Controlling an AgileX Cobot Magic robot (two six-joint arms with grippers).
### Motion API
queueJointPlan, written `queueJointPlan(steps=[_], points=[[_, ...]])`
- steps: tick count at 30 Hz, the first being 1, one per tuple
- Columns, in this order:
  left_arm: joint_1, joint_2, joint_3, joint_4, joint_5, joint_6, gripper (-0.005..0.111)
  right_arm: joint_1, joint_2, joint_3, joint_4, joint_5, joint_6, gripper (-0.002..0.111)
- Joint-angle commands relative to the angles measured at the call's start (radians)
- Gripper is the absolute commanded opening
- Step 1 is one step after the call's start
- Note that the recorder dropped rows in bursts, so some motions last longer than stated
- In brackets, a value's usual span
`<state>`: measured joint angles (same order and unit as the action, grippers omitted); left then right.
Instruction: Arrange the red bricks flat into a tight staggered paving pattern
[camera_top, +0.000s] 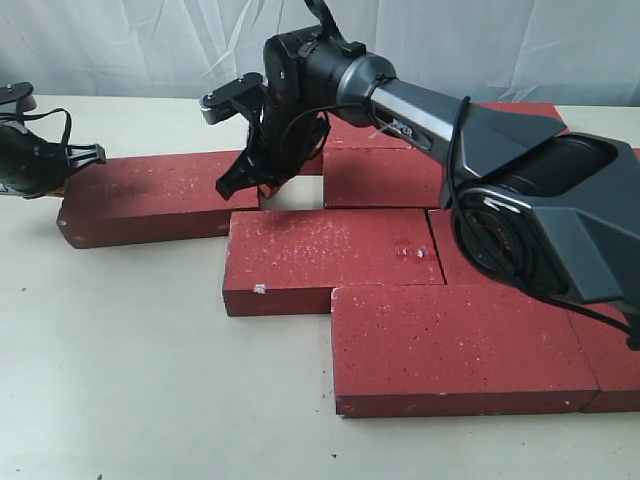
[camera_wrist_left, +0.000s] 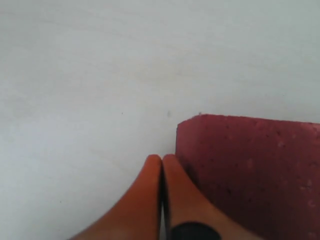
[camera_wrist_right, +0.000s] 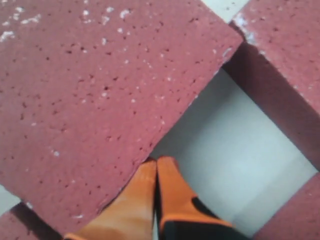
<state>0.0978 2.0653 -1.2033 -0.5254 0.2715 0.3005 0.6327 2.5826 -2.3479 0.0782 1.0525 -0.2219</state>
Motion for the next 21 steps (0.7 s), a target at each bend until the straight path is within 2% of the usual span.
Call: queueJointPlan(steps=[1,6,13,21], points=[[-0.012,0.007,-0.003,-0.028,-0.008,-0.001,0.0,0.003,-0.007,0.0,-0.028,-0.002,0.016,-0.001],[-0.014,0.007,-0.003,-0.03,-0.022,-0.001,0.0,0.003,-0.03,0.0,-0.032,0.047,0.016,-0.001],[-0.034,0.007,-0.003,-0.04,-0.039,-0.001,0.0,-0.007,-0.089,0.0,-0.147,0.115,0.026,-0.001],[-0.078,0.007,-0.003,-0.038,-0.051,-0.001,0.0,-0.074,-0.179,0.046,-0.101,0.141,0.063,-0.001]])
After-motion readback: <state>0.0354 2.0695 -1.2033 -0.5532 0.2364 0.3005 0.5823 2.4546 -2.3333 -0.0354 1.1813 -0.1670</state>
